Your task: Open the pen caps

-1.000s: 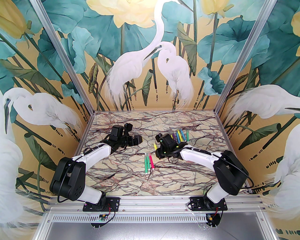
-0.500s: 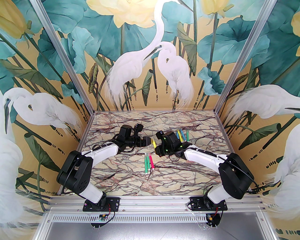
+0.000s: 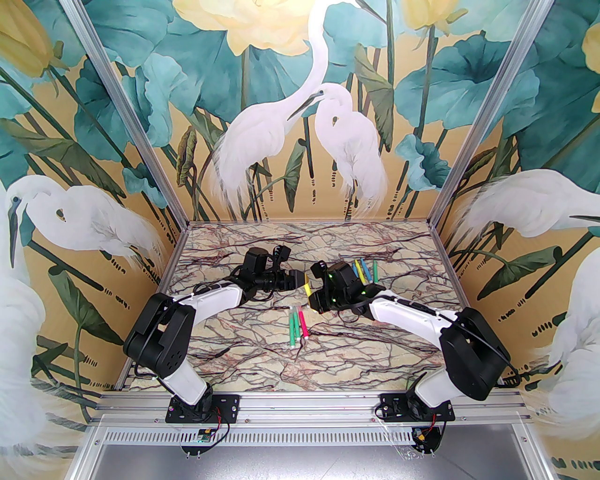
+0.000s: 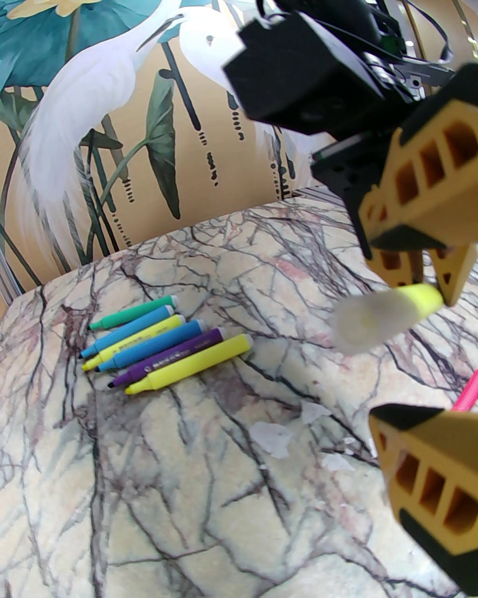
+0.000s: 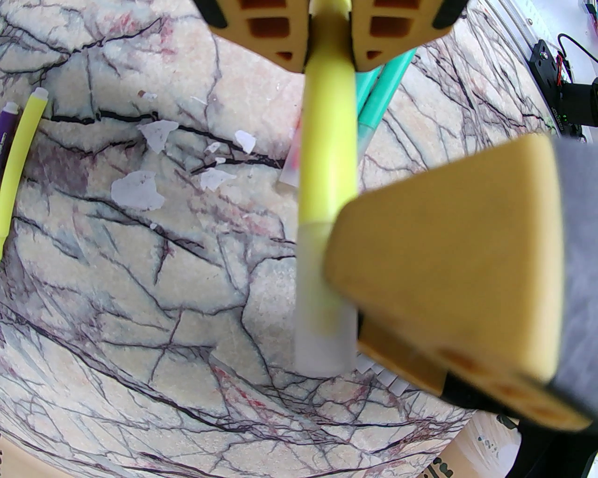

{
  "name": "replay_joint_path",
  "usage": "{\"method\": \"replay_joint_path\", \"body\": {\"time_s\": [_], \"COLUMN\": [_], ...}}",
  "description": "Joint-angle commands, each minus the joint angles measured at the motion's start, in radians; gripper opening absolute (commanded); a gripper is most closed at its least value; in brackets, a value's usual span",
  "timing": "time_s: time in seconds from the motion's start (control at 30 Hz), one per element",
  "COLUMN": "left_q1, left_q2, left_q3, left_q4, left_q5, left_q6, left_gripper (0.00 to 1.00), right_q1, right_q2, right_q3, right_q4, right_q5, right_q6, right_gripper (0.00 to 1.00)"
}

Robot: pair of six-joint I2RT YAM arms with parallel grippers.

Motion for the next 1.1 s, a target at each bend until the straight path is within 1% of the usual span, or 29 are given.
{"method": "replay_joint_path", "body": {"time_s": [0.0,0.17,0.27,0.3,0.4,0.5,0.57,0.7,0.87,1.07], "left_q1": [-0.006,-0.006,-0.006,-0.006,-0.006,-0.006,-0.006,-0.006,-0.006,-0.006], "left_q2": [0.020,0.031,0.032,0.032,0.032,0.027,0.025,0.017,0.006,0.000], "left_q3": [0.033,0.039,0.040,0.040,0.041,0.041,0.043,0.043,0.042,0.043], "left_q4": [0.020,0.016,0.016,0.015,0.015,0.015,0.017,0.034,0.049,0.061], "left_q5": [0.028,0.036,0.040,0.042,0.047,0.053,0.062,0.086,0.096,0.098], "left_q6": [-0.007,-0.010,-0.011,-0.011,-0.013,-0.016,-0.020,-0.035,-0.052,-0.065], "left_gripper": [0.50,0.37,0.29,0.26,0.21,0.16,0.14,0.08,0.06,0.05], "right_q1": [0.004,0.004,0.003,0.003,0.002,0.002,0.002,0.001,0.002,0.001], "right_q2": [-0.015,-0.016,-0.018,-0.018,-0.015,-0.011,-0.002,0.028,0.064,0.072], "right_q3": [0.004,0.001,-0.001,-0.001,-0.005,-0.010,-0.007,0.004,0.019,0.024], "right_q4": [0.007,0.009,0.010,0.010,0.015,0.032,0.038,0.056,0.080,0.091], "right_q5": [-0.021,-0.018,-0.011,-0.009,-0.001,0.004,0.009,0.015,0.006,-0.001], "right_q6": [-0.025,-0.026,-0.025,-0.026,-0.021,-0.014,-0.014,-0.011,-0.006,-0.004], "right_gripper": [0.03,0.03,0.05,0.09,0.24,0.34,0.36,0.37,0.37,0.31]}}
